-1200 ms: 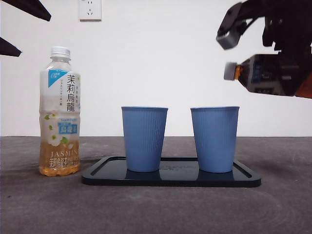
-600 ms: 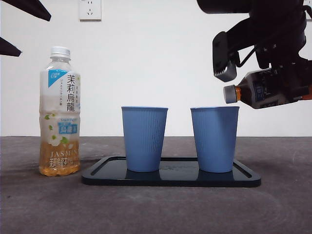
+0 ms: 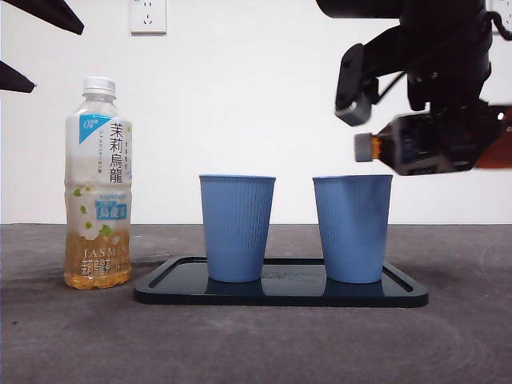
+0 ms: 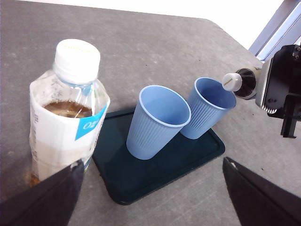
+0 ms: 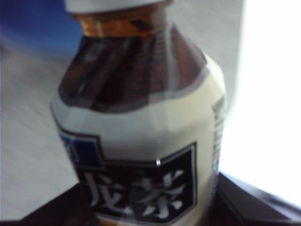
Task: Pour the drink into the cup
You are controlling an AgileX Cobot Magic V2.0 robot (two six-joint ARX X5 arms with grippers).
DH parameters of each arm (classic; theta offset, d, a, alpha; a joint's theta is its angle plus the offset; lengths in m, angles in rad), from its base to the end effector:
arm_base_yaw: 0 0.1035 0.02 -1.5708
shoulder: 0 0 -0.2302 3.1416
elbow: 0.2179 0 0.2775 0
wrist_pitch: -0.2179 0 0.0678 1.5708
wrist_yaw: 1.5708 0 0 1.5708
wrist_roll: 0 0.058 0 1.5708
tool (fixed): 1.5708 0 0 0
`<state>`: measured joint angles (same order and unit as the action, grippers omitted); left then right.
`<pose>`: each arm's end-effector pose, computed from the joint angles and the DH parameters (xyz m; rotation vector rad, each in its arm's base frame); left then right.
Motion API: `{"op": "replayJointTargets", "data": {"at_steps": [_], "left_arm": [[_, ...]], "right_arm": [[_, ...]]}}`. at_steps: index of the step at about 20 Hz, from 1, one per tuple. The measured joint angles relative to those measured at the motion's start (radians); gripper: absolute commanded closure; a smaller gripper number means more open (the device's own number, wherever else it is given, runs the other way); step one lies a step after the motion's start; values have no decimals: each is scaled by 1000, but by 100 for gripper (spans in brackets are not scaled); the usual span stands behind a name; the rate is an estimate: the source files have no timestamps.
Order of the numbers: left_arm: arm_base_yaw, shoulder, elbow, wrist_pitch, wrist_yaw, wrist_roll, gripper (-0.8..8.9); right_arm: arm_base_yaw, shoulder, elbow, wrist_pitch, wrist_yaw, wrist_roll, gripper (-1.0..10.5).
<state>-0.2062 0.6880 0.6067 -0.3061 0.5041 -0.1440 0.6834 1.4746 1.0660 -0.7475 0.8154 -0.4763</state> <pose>0.2163 -0.0739 0.2427 -0.1949 0.4413 -0.6723 0.2699 0.1653 0.1816 -1.2332 0.8866 0.0898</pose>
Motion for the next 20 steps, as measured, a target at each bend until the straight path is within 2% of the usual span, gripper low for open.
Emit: {"op": "replayJointTargets", "data": {"at_steps": [4,6,11,16,18,20], "left_arm": [[0,0,0,0,0,0,346],[0,0,0,0,0,0,346],[0,0,0,0,0,0,346],[0,0,0,-32,0,-1,346],[0,0,0,-34,0,-1,346],[0,0,0,-34,0,-1,346]], "right_arm": [[-64,-97,0,2,-246,225,754],[-116,-153,-13,50,-318,286,753],[-259,-332,-153,245,-491,369,753],[-398,-422,-347,583,-730,465,753],[-435,-419,-425,718,-780,506,753],[-451,-419,-526,882,-794,551,753]]}}
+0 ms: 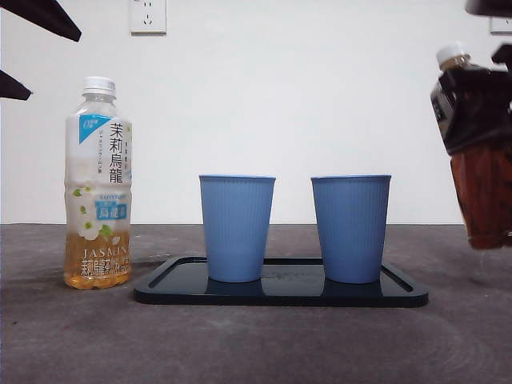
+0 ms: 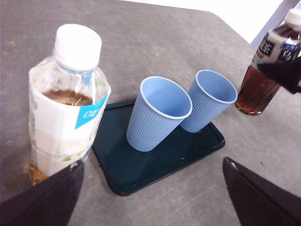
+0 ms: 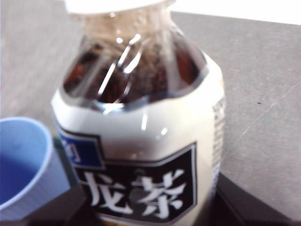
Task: Pour the drink into the cup
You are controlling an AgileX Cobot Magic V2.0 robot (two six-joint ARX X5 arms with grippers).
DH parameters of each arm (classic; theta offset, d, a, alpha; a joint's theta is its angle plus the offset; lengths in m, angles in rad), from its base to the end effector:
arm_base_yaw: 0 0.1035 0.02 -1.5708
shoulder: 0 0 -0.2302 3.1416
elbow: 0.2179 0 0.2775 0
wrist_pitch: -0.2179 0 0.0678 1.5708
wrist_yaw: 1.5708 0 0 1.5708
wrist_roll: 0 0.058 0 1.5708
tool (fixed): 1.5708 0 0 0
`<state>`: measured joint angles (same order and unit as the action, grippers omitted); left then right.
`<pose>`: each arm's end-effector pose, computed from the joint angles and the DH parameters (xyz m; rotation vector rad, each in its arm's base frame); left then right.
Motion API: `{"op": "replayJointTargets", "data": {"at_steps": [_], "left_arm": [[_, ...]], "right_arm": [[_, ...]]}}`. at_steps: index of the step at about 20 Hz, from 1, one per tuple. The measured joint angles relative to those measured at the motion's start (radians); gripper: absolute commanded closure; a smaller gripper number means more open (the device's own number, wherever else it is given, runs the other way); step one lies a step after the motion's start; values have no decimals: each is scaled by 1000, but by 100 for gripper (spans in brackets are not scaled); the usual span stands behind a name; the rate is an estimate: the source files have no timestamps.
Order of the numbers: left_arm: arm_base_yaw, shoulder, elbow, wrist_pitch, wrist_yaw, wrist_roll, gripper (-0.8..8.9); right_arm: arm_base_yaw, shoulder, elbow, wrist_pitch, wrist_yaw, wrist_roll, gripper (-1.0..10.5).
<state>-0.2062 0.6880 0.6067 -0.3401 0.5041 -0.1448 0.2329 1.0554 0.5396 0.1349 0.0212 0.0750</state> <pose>0.2148 -0.0735 0.2390 -0.2005 0.4758 -0.6680 0.2811 0.0654 0.1756 0.0255 0.3861 0.1948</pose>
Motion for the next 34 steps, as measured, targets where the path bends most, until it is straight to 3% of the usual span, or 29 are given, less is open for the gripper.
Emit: {"op": "replayJointTargets", "data": {"at_steps": [5,13,27,34], "left_arm": [[0,0,0,0,0,0,346],[0,0,0,0,0,-3,346],[0,0,0,0,0,-3,346],[0,0,0,0,0,-3,346]], "right_arm": [[-3,14,-166,326,-7,56,753],[-4,212,-178,536,-31,64,753],[-4,284,-178,618,-30,64,749],[-4,284,-178,616,-30,63,590]]}}
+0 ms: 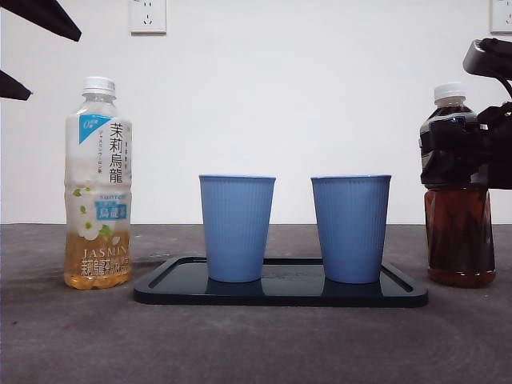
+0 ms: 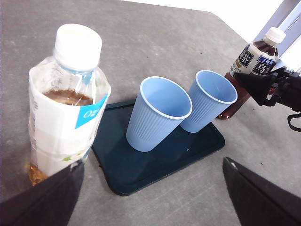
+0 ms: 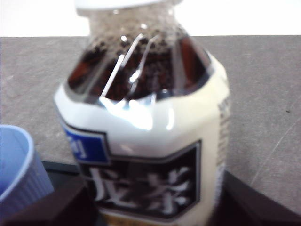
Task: Pour the drink into the cup
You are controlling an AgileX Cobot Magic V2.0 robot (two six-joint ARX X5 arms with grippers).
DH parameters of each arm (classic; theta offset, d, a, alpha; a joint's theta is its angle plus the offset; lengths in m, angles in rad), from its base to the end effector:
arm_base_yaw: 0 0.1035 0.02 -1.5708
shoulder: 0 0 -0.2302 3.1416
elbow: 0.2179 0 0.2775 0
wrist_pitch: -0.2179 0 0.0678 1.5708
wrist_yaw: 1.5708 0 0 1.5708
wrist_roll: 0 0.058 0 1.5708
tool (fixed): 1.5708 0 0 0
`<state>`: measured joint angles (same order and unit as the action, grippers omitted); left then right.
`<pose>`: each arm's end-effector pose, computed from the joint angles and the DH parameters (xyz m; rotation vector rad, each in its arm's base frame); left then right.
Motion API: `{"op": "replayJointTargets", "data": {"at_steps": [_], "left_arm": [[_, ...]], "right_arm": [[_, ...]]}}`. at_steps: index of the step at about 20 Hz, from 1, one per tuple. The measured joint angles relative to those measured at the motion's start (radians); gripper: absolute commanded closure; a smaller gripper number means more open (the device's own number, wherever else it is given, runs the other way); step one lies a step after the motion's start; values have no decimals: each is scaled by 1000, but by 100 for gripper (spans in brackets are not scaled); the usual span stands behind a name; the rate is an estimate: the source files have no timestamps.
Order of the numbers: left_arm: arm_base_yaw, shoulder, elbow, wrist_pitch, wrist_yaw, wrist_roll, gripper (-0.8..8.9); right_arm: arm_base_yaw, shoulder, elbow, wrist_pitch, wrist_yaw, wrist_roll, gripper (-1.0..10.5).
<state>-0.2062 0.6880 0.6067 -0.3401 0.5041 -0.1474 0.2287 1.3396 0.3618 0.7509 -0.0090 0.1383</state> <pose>0.2148 -0.0735 0.2390 -0.2029 0.4767 -0.6675 0.2833 0.0665 0.1081 0.1121 0.2420 0.2206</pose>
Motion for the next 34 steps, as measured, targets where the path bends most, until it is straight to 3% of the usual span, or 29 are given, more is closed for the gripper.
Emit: {"op": "replayJointTargets", "data": {"at_steps": [6,13,19,26,30,34], "left_arm": [[0,0,0,0,0,0,346],[0,0,0,-2,0,0,346],[0,0,0,-16,0,0,346],[-15,0,0,-46,-8,0,349],[-57,0,-16,-53,-76,0,349],[-130,2,-37,-56,-261,0,366]], "right_arm": [[0,-29,3,-34,1,2,503],[0,-176,3,-213,0,19,502],[14,-370,15,-458,-19,68,502],[58,-613,98,-896,-48,135,503],[88,-711,163,-1087,-94,156,503],[115,-831,279,-1285,-130,159,503]]}}
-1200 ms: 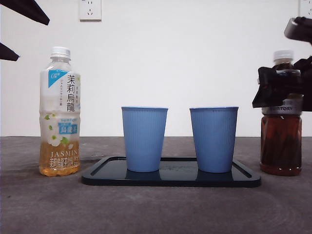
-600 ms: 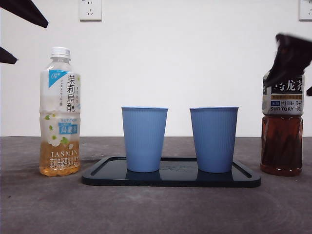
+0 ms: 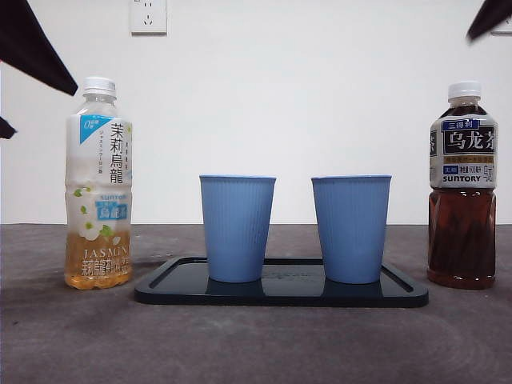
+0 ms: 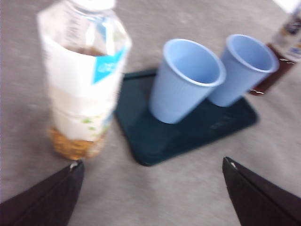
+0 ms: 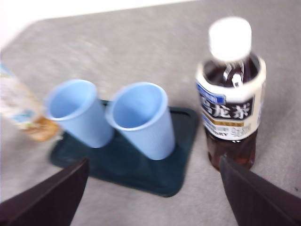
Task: Pour the drink into the cup
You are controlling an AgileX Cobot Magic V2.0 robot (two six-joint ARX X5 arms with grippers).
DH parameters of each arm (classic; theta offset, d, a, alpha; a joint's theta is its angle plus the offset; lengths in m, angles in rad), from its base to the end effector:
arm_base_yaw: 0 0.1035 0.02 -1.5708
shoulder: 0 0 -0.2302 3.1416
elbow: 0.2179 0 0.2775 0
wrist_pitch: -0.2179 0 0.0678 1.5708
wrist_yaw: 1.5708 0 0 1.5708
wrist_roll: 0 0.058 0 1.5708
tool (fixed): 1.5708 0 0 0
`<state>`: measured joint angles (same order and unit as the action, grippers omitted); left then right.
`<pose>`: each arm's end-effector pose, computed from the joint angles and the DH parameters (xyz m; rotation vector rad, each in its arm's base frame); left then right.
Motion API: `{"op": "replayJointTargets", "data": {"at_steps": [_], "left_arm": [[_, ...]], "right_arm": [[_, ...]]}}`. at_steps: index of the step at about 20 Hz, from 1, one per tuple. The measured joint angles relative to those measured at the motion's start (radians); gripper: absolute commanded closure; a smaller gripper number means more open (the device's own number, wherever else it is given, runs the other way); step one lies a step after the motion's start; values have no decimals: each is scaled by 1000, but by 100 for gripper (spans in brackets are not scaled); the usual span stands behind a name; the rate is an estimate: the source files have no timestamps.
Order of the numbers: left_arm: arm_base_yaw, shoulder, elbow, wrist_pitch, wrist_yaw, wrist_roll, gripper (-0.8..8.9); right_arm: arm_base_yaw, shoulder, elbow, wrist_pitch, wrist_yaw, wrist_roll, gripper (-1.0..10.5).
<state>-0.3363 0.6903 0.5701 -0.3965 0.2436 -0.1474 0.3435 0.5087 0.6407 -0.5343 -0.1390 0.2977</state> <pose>0.2093 -0.0880 0.2159 -0.1157 0.5639 -0.5270 0.1808 0.0732 0.2617 0.2465 0.4714 0.4118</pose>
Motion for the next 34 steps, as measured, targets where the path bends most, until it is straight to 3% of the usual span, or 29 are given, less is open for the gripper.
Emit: {"op": "replayJointTargets", "data": {"at_steps": [2,9,16,34], "left_arm": [[-18,20,-1,30,-95,2,378],[-26,189,-100,260,-165,15,377],[-26,348,-102,489,-170,85,377],[-26,624,-102,937,-202,105,396]], "right_arm": [[1,-50,52,-68,1,0,503],[1,-116,138,-93,1,-1,503],[1,-116,144,-105,3,-4,503],[1,-116,144,-105,12,-14,503]]}}
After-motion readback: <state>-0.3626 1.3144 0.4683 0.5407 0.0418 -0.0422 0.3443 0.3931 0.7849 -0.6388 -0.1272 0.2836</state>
